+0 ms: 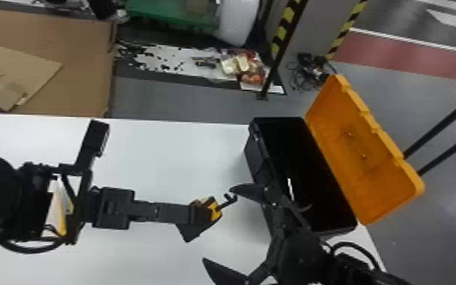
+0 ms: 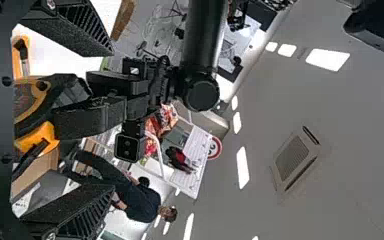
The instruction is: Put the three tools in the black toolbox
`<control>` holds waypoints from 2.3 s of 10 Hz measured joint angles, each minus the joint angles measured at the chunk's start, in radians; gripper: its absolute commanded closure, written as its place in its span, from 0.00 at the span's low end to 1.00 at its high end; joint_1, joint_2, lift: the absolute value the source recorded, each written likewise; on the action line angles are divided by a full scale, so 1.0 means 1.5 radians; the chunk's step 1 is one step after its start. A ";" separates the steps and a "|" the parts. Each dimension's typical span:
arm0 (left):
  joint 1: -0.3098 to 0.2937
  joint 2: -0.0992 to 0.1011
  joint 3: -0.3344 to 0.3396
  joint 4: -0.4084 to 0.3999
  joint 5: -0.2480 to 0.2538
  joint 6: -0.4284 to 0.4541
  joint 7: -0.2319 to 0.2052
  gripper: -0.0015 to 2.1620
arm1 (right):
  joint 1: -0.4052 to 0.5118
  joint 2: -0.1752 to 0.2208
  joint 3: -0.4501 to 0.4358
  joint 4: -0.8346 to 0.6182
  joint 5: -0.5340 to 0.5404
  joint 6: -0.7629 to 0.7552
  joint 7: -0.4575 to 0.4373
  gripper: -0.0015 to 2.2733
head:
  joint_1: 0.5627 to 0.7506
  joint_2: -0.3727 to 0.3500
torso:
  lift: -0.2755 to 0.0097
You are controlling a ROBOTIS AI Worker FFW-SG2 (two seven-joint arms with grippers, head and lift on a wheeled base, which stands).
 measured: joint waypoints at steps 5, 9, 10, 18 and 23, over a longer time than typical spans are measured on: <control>-0.014 0.026 -0.047 0.004 -0.011 0.000 -0.005 0.85 | -0.019 -0.024 0.011 0.025 0.017 0.010 0.001 0.04 | 0.70 0.12 | 0.77; -0.015 0.029 -0.065 0.003 -0.019 0.000 -0.011 0.86 | -0.035 -0.034 0.041 0.045 0.032 0.026 0.000 0.04 | 0.70 0.12 | 0.77; -0.015 0.034 -0.069 0.002 -0.019 0.000 -0.013 0.86 | -0.037 -0.037 0.045 0.052 0.033 0.027 0.000 0.04 | 0.70 0.13 | 0.77; -0.027 0.062 -0.110 0.005 -0.021 0.000 -0.024 0.86 | -0.064 -0.049 0.067 0.086 0.028 0.051 -0.001 0.14 | 0.70 0.12 | 0.77; -0.049 0.063 -0.110 0.025 -0.022 0.000 -0.032 0.85 | -0.079 -0.055 0.089 0.100 0.024 0.070 -0.029 0.70 | 0.70 0.15 | 0.77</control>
